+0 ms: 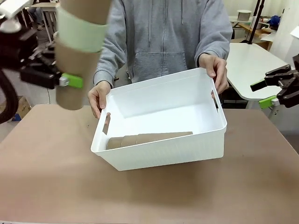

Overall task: Stack the cups and store them in the basket.
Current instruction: Place the stack of Reusable plastic cups into the Pantry Basket.

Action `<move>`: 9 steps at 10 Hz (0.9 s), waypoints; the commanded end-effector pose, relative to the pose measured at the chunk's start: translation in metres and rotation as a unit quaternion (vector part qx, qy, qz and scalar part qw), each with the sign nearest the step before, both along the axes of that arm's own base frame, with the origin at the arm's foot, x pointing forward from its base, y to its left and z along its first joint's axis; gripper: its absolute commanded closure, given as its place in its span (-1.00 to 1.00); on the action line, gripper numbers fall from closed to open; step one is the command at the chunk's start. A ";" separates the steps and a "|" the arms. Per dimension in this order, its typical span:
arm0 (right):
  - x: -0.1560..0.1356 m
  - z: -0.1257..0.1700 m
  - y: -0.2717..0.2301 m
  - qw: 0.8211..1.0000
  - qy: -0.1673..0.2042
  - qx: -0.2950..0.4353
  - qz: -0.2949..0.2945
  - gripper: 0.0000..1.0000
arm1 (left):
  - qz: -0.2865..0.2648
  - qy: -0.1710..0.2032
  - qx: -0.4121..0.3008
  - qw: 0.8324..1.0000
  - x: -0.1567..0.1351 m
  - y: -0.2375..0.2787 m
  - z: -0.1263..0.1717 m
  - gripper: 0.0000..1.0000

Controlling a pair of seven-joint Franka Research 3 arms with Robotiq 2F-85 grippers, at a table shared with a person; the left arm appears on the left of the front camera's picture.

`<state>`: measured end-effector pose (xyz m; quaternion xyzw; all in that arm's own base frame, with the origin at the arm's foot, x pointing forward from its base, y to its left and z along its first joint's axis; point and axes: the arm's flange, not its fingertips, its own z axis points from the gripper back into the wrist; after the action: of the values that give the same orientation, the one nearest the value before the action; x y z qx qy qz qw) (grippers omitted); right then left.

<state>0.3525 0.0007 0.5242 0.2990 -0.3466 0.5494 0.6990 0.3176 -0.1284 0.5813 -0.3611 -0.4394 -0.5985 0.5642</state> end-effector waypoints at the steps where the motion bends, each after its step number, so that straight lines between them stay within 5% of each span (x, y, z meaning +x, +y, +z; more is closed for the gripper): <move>1: -0.001 0.000 0.002 1.000 0.006 0.009 -0.007 -1.00 | 0.018 0.015 0.089 0.996 0.014 -0.049 0.013 -0.73; 4: -0.001 0.000 0.002 1.000 0.006 0.009 -0.007 -1.00 | 0.041 0.006 0.173 0.984 0.029 -0.124 -0.004 -0.73; 9: -0.001 0.000 0.002 1.000 0.006 0.009 -0.007 -1.00 | 0.059 0.000 0.240 0.969 0.078 -0.152 -0.037 -0.73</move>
<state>0.3523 0.0010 0.5237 0.2988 -0.3458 0.5494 0.6995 0.3859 -0.2756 0.5329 -0.1881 -0.3046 -0.6605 0.6600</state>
